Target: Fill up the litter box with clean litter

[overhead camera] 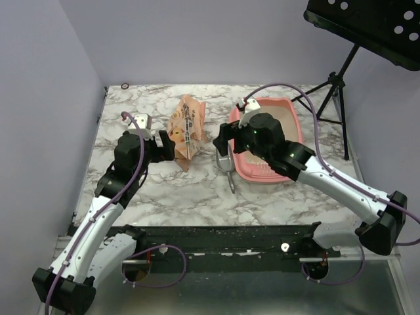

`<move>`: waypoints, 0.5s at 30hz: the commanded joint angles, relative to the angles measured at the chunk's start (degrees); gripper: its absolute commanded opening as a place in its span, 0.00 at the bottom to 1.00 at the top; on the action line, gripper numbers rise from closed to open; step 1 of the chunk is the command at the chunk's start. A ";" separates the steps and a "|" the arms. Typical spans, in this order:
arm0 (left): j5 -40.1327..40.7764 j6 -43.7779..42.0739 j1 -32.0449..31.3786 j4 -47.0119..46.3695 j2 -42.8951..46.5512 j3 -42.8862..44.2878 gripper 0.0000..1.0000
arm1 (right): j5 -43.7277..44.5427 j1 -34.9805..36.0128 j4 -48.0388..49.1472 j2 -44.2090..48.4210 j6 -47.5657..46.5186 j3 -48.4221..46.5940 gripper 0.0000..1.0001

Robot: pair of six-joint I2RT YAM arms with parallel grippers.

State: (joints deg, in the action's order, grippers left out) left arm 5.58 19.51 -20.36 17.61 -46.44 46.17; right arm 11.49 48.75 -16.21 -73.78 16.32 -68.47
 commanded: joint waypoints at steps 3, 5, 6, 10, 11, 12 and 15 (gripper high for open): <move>4.52 -0.26 0.23 -0.64 4.94 -4.07 0.99 | -4.71 0.03 -1.27 -8.64 -0.68 -8.86 0.97; 5.22 -0.08 0.23 -0.47 6.09 -4.51 0.99 | -5.94 0.12 -2.69 -12.42 0.12 -11.94 0.95; 5.57 -0.08 0.23 -0.29 6.53 -4.51 0.99 | -6.38 0.29 -2.95 -14.36 0.38 -13.43 0.95; 7.51 0.44 0.23 -0.38 8.46 -4.51 0.99 | -5.25 1.17 -4.00 -21.65 2.14 -19.67 0.91; 7.95 0.44 0.23 -0.47 9.16 -4.69 0.99 | -4.90 1.34 -4.70 -23.50 2.40 -21.69 0.90; 8.12 0.44 0.23 -0.38 9.87 -4.95 0.99 | -4.46 1.52 -5.67 -25.34 3.10 -23.97 0.89; 8.13 0.97 0.32 -0.55 11.28 -5.74 0.99 | -3.49 2.66 -8.57 -30.36 3.54 -29.25 0.87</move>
State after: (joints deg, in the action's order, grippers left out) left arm 11.38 19.66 -20.36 17.65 -37.39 41.87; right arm 7.44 49.84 -19.66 -99.50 18.39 -91.24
